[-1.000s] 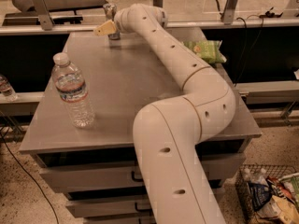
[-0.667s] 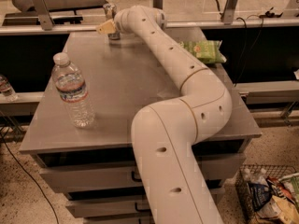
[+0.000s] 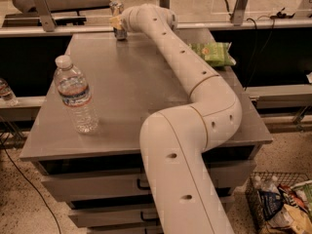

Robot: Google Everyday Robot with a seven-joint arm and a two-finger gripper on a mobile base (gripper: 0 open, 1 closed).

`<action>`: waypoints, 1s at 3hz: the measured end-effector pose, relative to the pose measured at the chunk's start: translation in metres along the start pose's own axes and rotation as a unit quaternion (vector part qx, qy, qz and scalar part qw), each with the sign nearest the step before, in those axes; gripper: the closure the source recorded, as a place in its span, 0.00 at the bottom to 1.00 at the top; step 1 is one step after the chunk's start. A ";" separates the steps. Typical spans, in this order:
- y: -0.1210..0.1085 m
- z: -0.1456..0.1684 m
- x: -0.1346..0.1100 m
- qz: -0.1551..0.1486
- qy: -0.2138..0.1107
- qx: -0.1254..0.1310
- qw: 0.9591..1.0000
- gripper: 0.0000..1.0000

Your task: Move redbull can near water bottle

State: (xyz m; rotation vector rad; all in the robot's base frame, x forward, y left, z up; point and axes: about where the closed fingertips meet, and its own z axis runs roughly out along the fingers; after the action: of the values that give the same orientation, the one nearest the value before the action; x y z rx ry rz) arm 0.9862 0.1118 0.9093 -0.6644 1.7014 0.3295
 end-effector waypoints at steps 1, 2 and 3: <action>-0.009 -0.035 -0.022 0.002 -0.027 -0.020 0.999 0.95; -0.040 -0.114 -0.061 -0.032 -0.046 0.001 0.998 1.00; -0.077 -0.221 -0.111 -0.034 -0.085 0.052 0.994 1.00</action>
Offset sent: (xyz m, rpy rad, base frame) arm -0.2112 -0.1183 0.0791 -0.1326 0.0005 0.0379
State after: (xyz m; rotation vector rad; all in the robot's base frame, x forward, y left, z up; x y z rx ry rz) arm 0.8682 -0.0443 1.0793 -0.5983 1.5190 0.2410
